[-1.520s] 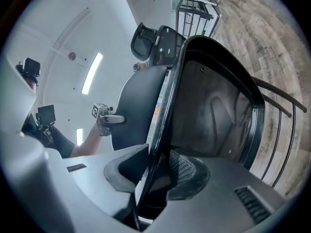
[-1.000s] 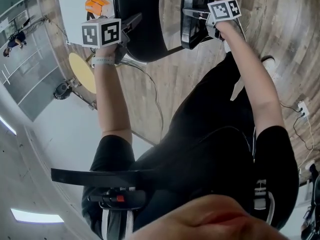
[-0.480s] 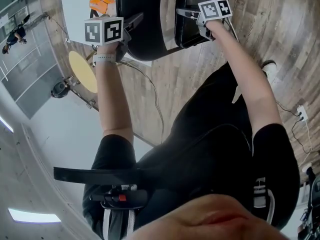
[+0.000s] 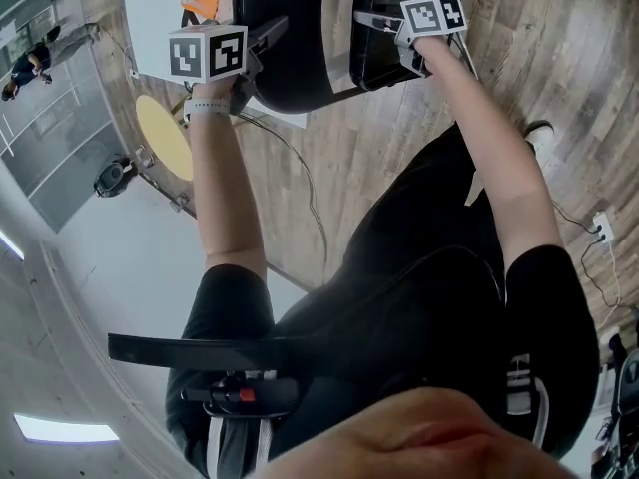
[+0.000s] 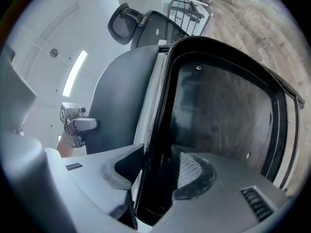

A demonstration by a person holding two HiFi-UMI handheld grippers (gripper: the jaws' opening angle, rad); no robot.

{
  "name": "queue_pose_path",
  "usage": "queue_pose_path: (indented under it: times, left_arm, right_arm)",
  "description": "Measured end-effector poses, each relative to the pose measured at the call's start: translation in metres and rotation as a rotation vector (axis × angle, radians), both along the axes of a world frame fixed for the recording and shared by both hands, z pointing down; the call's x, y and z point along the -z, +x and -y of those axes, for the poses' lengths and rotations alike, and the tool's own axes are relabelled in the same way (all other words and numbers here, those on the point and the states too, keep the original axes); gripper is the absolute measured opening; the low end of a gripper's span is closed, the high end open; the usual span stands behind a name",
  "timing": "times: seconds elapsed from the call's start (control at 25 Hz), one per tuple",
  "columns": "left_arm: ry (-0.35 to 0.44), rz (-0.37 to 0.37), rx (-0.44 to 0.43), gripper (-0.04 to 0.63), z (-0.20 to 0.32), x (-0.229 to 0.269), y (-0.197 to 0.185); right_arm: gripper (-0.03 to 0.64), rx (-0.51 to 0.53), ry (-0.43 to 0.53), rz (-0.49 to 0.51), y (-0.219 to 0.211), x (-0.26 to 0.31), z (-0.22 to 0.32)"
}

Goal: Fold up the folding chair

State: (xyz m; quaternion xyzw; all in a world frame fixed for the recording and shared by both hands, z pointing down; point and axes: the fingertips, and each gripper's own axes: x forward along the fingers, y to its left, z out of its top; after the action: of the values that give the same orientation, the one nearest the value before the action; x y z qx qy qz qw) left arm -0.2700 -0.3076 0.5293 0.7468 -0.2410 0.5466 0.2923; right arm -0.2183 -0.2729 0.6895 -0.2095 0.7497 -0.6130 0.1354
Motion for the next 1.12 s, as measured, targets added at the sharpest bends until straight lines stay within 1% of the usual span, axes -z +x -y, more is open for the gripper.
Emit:
queue_pose_path:
  times: [0.04,0.12,0.2,0.28,0.36,0.44,0.52,0.56,0.64,0.72,0.8,0.84,0.88,0.96,1.0,1.04,1.08,1.12]
  left_arm:
    - [0.028,-0.005,0.005,0.112,0.002,0.003,-0.001]
    - [0.089,-0.038,0.038,0.163,0.009,0.015,-0.007]
    - [0.149,-0.082,0.074,0.206,0.015,0.031,-0.014]
    - [0.240,-0.110,0.091,0.209,0.016,0.050,-0.020]
    - [0.364,-0.144,0.120,0.209,0.018,0.074,-0.023]
    - [0.493,-0.217,0.167,0.209,0.015,0.105,-0.021]
    - [0.577,-0.309,0.186,0.208,0.002,0.134,-0.011]
    - [0.597,-0.356,0.176,0.207,-0.009,0.145,-0.003]
    - [0.603,-0.445,0.134,0.207,-0.039,0.159,0.018]
    - [0.587,-0.530,0.096,0.207,-0.074,0.165,0.041]
    - [0.565,-0.613,0.072,0.207,-0.106,0.166,0.063]
    - [0.560,-0.649,0.054,0.207,-0.119,0.167,0.072]
    - [0.567,-0.673,0.029,0.207,-0.131,0.169,0.080]
    - [0.602,-0.681,-0.035,0.207,-0.155,0.173,0.089]
    - [0.612,-0.680,-0.062,0.207,-0.166,0.175,0.092]
    - [0.609,-0.689,-0.078,0.206,-0.177,0.177,0.094]
    - [0.596,-0.708,-0.083,0.203,-0.186,0.179,0.095]
    - [0.584,-0.732,-0.079,0.179,-0.194,0.182,0.095]
  right_arm:
    - [0.166,0.005,0.020,-0.016,0.001,0.001,-0.001]
    - [0.219,0.000,0.048,-0.073,0.007,0.002,-0.003]
    - [0.233,-0.018,0.058,-0.122,0.020,0.003,-0.006]
    - [0.235,-0.042,0.077,-0.166,0.038,0.012,-0.009]
    - [0.235,-0.067,0.116,-0.221,0.060,0.026,-0.013]
    - [0.233,-0.072,0.187,-0.282,0.080,0.051,-0.019]
    - [0.233,-0.070,0.298,-0.344,0.095,0.090,-0.027]
    - [0.233,-0.070,0.360,-0.366,0.101,0.113,-0.033]
    - [0.232,-0.076,0.478,-0.391,0.113,0.162,-0.054]
    - [0.232,-0.068,0.580,-0.424,0.124,0.210,-0.077]
    - [0.232,-0.055,0.652,-0.462,0.134,0.251,-0.096]
    - [0.232,-0.058,0.672,-0.465,0.137,0.268,-0.103]
    - [0.232,-0.073,0.676,-0.447,0.139,0.285,-0.111]
    - [0.230,-0.106,0.644,-0.373,0.138,0.311,-0.131]
    - [0.219,-0.109,0.636,-0.349,0.135,0.321,-0.142]
    - [0.201,-0.100,0.646,-0.353,0.130,0.329,-0.154]
    - [0.176,-0.086,0.671,-0.378,0.125,0.337,-0.164]
    - [0.149,-0.074,0.702,-0.410,0.121,0.346,-0.174]
